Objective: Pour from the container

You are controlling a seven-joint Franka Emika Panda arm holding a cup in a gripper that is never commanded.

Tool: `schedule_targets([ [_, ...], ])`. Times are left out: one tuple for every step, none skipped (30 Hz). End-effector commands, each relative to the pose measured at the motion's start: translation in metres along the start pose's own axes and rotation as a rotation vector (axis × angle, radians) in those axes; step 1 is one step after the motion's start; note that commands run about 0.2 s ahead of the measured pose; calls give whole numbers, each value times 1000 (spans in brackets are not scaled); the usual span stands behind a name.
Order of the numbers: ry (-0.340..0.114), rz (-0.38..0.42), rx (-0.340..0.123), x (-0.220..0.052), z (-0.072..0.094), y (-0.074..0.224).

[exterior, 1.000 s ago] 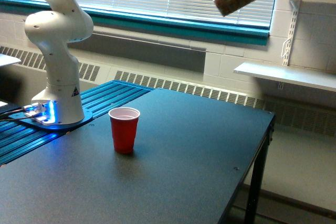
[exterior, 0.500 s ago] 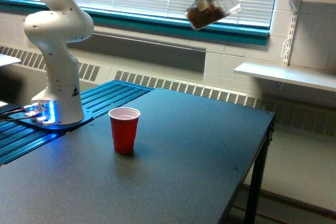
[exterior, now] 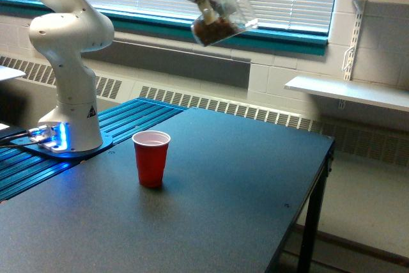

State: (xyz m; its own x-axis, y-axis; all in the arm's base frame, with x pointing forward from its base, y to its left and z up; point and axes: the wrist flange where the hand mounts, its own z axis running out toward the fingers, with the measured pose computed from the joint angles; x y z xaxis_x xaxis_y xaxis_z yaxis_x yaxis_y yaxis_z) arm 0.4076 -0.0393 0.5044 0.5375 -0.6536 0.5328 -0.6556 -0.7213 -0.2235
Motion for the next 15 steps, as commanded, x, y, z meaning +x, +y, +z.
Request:
schedule_targets([
  [-4,34,-48,-12,2,24],
  [-6,37,-54,-14,3,28],
  [-7,40,-63,-16,3,31],
  [-8,46,-68,-19,4,34],
  [-12,52,-71,-21,4,37],
  [-15,56,-75,-23,5,40],
  [-17,61,-82,-26,5,43],
  [-21,68,-85,-28,6,46],
  [-25,72,-88,-31,6,48],
  [-27,75,-96,-33,6,52],
  [-30,77,-104,-36,7,55],
  [-31,79,-115,-39,8,58],
  [-33,80,-124,-42,8,61],
  [-37,82,-130,-44,8,63],
  [-44,86,-134,-47,9,66],
])
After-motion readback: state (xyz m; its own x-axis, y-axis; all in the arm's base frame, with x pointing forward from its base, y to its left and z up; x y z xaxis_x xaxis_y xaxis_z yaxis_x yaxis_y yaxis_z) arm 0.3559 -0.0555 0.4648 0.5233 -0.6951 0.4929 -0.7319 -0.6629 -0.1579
